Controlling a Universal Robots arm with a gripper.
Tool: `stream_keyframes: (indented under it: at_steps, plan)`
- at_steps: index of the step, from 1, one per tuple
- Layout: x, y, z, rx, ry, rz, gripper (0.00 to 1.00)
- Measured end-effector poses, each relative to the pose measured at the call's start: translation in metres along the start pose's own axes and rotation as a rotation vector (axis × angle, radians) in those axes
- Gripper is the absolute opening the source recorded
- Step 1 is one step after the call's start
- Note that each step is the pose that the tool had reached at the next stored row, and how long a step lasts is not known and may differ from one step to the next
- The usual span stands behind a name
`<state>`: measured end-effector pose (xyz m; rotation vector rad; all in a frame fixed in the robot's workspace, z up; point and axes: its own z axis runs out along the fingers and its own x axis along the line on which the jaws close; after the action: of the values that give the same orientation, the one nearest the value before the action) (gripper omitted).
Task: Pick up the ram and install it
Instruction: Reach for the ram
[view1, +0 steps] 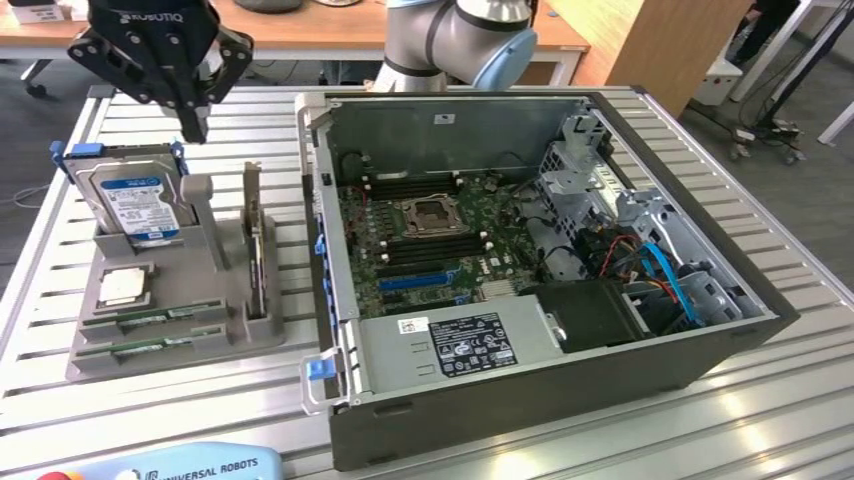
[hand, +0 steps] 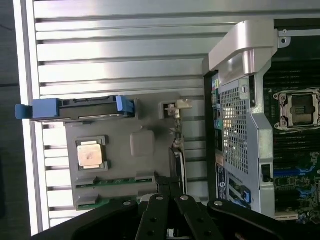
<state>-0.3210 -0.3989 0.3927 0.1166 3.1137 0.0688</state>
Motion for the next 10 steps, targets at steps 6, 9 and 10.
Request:
stream_keyframes:
  at_steps: [6,9,10]
  plan:
    - [0.014,-0.001,-0.0003,0.0,0.0,0.0,0.1]
    - [0.021,-0.0016,-0.0004,0.0,-0.0001,0.0,0.1]
    - [0.023,-0.0018,-0.0005,0.0,-0.0001,0.0,0.1]
